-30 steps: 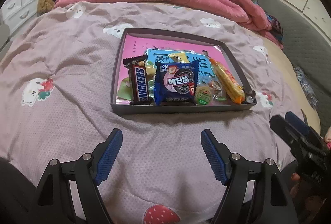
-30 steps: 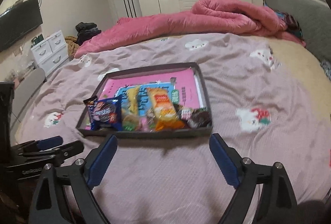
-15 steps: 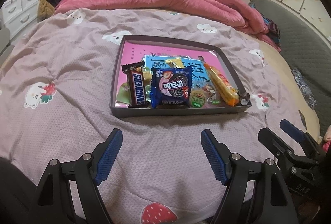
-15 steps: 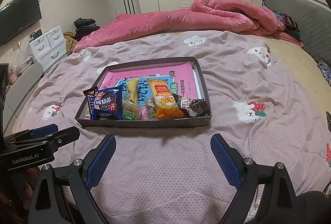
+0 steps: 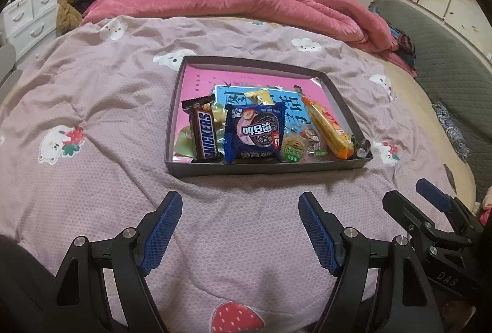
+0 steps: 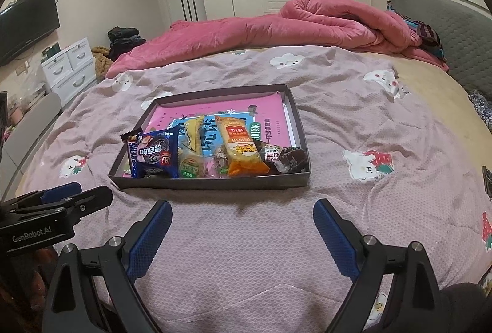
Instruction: Organize snacks
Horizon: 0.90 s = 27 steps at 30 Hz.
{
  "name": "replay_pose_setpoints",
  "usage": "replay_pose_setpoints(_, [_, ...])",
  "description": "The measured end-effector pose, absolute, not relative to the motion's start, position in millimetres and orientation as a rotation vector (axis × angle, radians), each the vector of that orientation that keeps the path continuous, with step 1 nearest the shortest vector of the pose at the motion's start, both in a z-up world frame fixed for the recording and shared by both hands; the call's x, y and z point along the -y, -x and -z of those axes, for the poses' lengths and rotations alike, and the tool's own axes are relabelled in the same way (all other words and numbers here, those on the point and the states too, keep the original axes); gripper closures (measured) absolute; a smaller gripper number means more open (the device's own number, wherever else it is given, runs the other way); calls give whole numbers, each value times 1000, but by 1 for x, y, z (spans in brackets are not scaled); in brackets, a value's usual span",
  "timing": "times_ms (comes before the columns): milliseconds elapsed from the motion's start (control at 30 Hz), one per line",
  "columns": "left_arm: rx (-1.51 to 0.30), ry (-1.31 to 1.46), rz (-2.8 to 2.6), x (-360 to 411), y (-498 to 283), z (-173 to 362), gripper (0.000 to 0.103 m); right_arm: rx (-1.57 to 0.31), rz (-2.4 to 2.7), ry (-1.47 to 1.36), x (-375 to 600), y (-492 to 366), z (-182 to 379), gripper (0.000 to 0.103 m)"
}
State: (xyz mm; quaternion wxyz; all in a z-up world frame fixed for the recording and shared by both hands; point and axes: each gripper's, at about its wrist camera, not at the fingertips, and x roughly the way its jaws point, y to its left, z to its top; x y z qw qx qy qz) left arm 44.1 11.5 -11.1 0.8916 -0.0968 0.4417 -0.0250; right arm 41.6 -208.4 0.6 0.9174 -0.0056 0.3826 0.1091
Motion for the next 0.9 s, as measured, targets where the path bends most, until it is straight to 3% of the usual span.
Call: replay_pose_setpoints(900, [-915, 202, 38, -15, -43, 9, 24, -792, -217, 4, 212, -42, 0, 10])
